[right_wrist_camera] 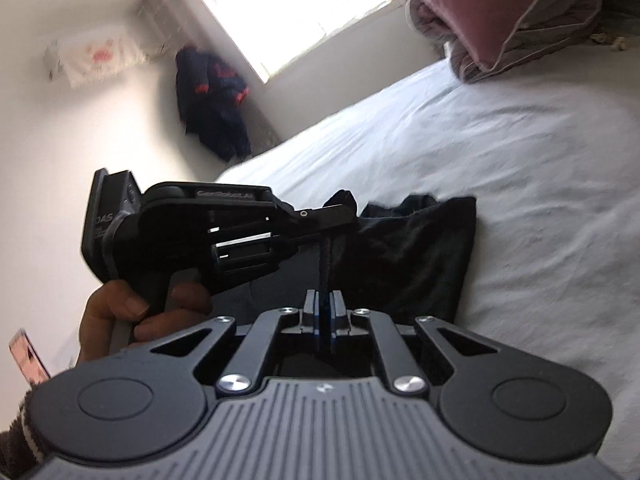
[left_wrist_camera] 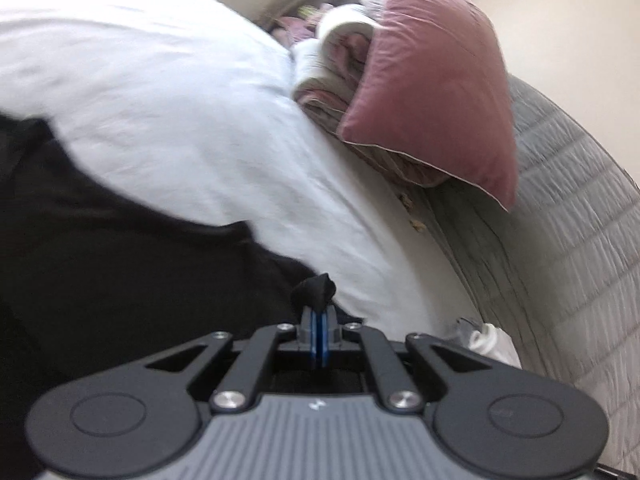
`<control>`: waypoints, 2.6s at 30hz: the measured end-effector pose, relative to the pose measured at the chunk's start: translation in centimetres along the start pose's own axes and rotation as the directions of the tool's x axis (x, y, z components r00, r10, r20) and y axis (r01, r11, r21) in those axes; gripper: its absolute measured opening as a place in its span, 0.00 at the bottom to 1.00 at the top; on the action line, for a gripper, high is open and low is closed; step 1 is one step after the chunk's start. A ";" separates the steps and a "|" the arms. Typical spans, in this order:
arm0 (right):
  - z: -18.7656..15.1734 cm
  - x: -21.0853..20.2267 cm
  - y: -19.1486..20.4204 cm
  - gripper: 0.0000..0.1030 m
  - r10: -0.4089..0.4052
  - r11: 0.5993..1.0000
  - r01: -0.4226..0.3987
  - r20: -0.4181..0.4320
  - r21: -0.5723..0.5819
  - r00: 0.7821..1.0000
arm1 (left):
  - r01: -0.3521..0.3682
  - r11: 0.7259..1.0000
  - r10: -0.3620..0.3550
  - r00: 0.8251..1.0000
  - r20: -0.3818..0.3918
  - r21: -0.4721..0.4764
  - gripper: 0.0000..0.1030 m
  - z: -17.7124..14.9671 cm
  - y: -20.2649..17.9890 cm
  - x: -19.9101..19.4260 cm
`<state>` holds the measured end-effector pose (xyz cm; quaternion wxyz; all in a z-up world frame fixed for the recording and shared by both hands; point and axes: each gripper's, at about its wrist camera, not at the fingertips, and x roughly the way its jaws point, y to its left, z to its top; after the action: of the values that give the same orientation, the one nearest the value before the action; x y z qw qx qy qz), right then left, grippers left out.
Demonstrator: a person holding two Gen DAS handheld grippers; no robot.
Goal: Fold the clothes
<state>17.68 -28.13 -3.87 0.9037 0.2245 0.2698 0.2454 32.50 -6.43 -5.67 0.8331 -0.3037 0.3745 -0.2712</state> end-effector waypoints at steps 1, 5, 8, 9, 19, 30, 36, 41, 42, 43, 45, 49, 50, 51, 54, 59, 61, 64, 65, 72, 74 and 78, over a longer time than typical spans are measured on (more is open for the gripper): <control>0.0 0.2 -0.2 0.14 0.003 1.000 -0.003 -0.012 -0.007 1.000 | 0.000 1.000 0.000 1.000 0.010 -0.020 0.02 -0.1 0.7 -0.1; 0.3 -0.8 -1.1 0.22 0.014 1.000 -0.014 0.017 0.014 1.000 | 0.022 0.995 -0.017 0.998 0.054 -0.095 0.03 -0.5 3.1 -0.7; 0.4 -1.4 -2.1 0.40 -0.027 0.999 0.025 0.053 0.045 0.998 | 0.033 0.989 -0.020 0.996 0.087 -0.143 0.06 -0.9 4.5 -0.7; 0.5 -1.5 -2.3 0.40 -0.045 0.998 0.043 0.054 0.044 0.998 | 0.040 0.987 -0.027 0.996 0.089 -0.156 0.10 -0.9 4.8 -0.6; -0.4 -0.6 -2.1 0.40 -0.182 0.982 0.182 0.000 -0.059 0.983 | 0.021 0.990 -0.010 0.996 0.083 -0.139 0.33 -0.5 3.7 -0.8; -1.9 0.7 3.0 0.40 -0.070 0.943 0.053 -0.040 -0.330 0.997 | -0.035 0.994 0.042 0.996 0.072 -0.099 0.27 -0.6 3.6 -1.4; -2.7 2.0 4.4 0.40 -0.145 0.898 0.105 -0.062 -0.428 0.987 | -0.045 0.994 0.051 0.997 0.063 -0.097 0.15 -0.8 4.0 -1.4; -2.9 2.7 6.7 0.40 -0.187 0.825 0.090 -0.119 -0.557 0.975 | -0.039 0.994 0.045 0.998 0.053 -0.104 0.09 -0.8 4.2 -1.3; -2.9 3.2 7.1 0.40 -0.197 0.807 0.086 -0.129 -0.585 0.972 | -0.038 0.994 0.044 0.998 0.051 -0.103 0.09 -0.8 4.2 -1.3; -2.9 3.8 7.4 0.40 -0.208 0.787 0.085 -0.133 -0.611 0.969 | -0.036 0.994 0.041 0.998 0.047 -0.104 0.08 -0.9 4.1 -1.2; -2.8 5.1 7.9 0.38 -0.228 0.751 0.089 -0.130 -0.655 0.965 | -0.035 0.994 0.040 0.998 0.043 -0.105 0.06 -0.9 4.0 -1.2; -2.7 7.2 7.0 0.06 -0.259 0.757 0.108 -0.143 -0.645 0.955 | -0.029 0.992 0.034 0.998 0.045 -0.119 0.02 -0.7 4.2 -1.4; -2.5 6.9 6.5 0.06 -0.237 0.784 0.103 -0.142 -0.612 0.961 | -0.028 0.992 0.034 0.998 0.048 -0.123 0.02 -0.7 4.2 -1.5; -2.2 6.5 6.0 0.05 -0.205 0.814 0.090 -0.140 -0.573 0.969 | -0.026 0.992 0.033 0.998 0.055 -0.122 0.02 -0.6 4.1 -1.7; -1.2 5.3 4.6 0.05 -0.121 0.877 0.041 -0.138 -0.479 0.983 | -0.023 0.993 0.031 0.997 0.071 -0.113 0.02 -0.4 3.8 -2.2; -0.5 4.7 3.5 0.05 -0.051 0.906 -0.021 -0.157 -0.423 0.986 | -0.091 0.992 0.096 0.993 0.063 -0.083 0.02 -0.3 3.2 -2.3; -0.9 5.4 3.4 0.10 -0.048 0.903 -0.045 -0.205 -0.427 0.978 | -0.145 0.987 0.149 0.987 0.063 -0.065 0.03 -0.4 3.0 -2.0; -1.6 6.5 3.3 0.17 -0.054 0.899 -0.067 -0.262 -0.432 0.964 | -0.156 0.985 0.162 0.984 0.069 -0.076 0.10 -0.3 3.1 -1.9; -1.5 6.5 3.4 0.18 -0.055 0.899 -0.068 -0.265 -0.433 0.963 | -0.149 0.985 0.156 0.985 0.073 -0.086 0.14 -0.1 3.1 -2.1; 0.6 5.7 5.1 0.44 -0.016 0.912 -0.088 -0.249 -0.400 0.968 | -0.287 0.958 0.288 0.949 0.129 -0.027 0.52 1.1 1.6 -5.7; 1.1 5.8 5.9 0.44 -0.021 0.909 -0.081 -0.239 -0.408 0.971 | -0.330 0.944 0.329 0.938 0.110 -0.010 0.53 1.9 1.7 -6.8; 2.9 7.0 7.4 0.45 -0.042 0.922 -0.051 -0.230 -0.383 0.972 | -0.439 0.898 0.432 0.892 0.129 0.023 0.62 3.3 2.9 -11.0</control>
<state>22.19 -19.16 -0.34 0.8915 0.0119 0.3201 0.3204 29.53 4.00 -0.95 0.9013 -0.2065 0.3746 -0.0684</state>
